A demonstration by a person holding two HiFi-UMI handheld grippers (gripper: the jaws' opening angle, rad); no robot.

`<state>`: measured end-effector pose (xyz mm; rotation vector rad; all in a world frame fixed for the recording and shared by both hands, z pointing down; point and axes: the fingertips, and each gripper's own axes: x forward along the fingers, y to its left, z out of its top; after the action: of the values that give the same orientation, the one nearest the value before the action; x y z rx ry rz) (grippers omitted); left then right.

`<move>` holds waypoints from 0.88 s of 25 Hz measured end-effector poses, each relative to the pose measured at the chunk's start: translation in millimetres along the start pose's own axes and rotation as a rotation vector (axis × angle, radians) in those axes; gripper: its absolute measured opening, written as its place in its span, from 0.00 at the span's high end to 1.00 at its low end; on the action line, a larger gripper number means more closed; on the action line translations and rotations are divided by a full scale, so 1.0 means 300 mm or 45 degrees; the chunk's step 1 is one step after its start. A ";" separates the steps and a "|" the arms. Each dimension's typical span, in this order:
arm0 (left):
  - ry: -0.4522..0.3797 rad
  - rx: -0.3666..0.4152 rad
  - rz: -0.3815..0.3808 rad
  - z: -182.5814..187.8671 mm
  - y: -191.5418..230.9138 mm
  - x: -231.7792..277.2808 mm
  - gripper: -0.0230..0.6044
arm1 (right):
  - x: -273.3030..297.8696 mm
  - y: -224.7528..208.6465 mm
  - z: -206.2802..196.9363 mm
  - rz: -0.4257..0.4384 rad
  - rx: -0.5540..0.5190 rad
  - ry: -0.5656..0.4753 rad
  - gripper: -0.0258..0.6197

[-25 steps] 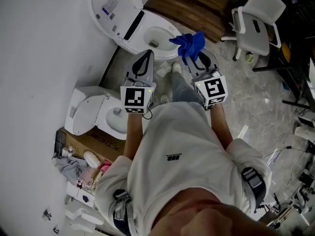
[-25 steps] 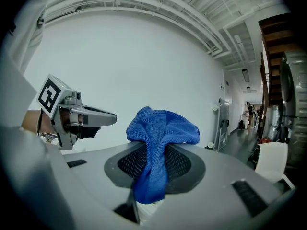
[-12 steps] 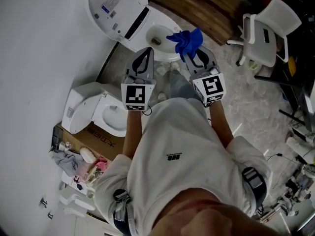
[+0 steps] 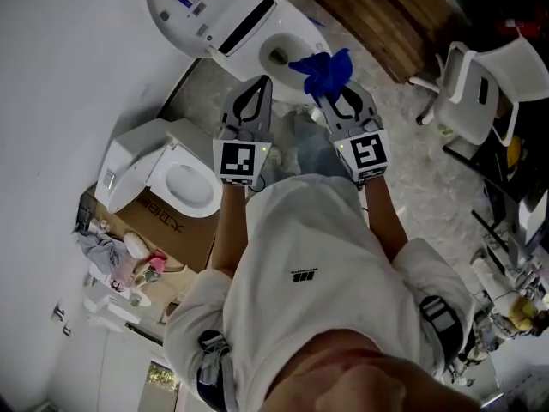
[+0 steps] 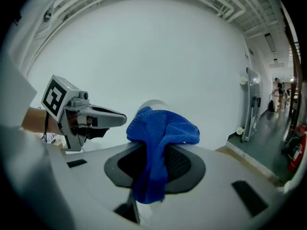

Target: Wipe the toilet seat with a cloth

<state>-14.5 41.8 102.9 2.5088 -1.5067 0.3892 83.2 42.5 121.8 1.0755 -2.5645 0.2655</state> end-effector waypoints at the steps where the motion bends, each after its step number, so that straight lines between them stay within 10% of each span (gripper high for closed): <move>1: 0.011 -0.007 0.013 -0.013 0.011 0.023 0.95 | 0.023 -0.013 -0.011 0.019 0.004 0.004 0.82; 22: 0.146 -0.192 0.181 -0.422 0.205 0.276 0.95 | 0.418 -0.119 -0.349 0.170 0.055 0.151 0.82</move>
<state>-47.7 -18.9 251.0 2.2343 -1.6102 0.4170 52.5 -32.8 267.9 0.8764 -2.5372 0.4072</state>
